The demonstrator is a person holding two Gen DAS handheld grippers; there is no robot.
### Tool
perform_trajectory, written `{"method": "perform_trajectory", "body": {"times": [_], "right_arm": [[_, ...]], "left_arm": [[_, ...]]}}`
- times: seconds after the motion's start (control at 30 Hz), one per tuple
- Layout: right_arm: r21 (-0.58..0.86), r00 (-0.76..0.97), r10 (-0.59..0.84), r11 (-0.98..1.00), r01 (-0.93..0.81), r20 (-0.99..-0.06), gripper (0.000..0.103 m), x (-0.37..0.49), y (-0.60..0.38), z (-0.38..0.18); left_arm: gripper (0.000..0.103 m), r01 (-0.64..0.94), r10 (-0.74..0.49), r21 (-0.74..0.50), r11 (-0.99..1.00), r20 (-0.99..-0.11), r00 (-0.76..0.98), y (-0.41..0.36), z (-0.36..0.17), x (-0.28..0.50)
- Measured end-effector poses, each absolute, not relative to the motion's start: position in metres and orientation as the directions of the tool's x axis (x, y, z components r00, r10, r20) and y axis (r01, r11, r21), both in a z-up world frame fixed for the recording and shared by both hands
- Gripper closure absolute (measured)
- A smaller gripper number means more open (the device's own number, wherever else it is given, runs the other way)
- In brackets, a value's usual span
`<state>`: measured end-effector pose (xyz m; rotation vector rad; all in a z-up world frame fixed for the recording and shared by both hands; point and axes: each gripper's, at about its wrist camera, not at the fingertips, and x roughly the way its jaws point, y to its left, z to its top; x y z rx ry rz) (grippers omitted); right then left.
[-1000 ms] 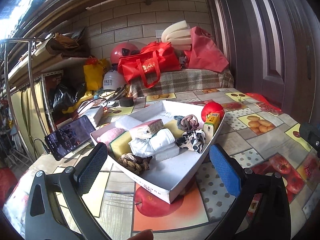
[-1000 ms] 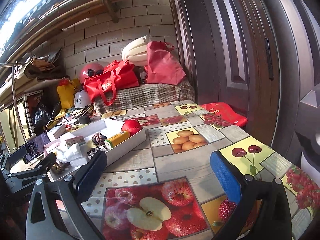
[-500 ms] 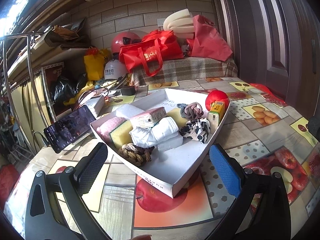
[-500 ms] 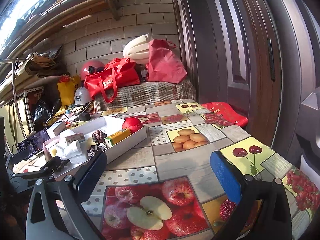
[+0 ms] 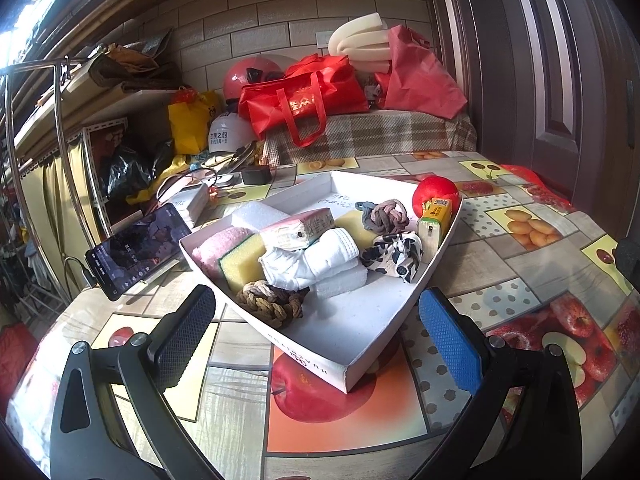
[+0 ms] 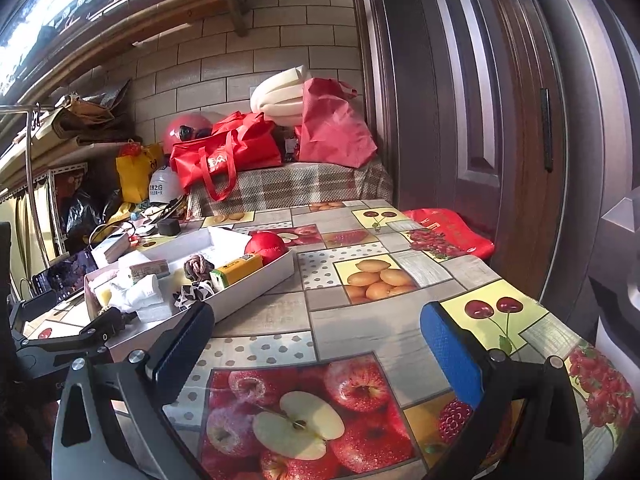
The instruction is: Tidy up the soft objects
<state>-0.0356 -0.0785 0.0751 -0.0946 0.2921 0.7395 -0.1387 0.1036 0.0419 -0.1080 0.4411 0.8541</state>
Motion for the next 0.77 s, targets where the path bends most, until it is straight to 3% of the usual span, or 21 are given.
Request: {"method": "perform_trajectory", "body": {"times": [0.77], "right_arm": [[0.016,0.699,0.652,0.735,-0.678,-0.295,0.000,-0.0385,-0.0769,0.0742]], "left_arm": [[0.000,-0.738,0.690,0.071,0.671,-0.423,0.587,0.1020,0.0379,-0.1382]]}}
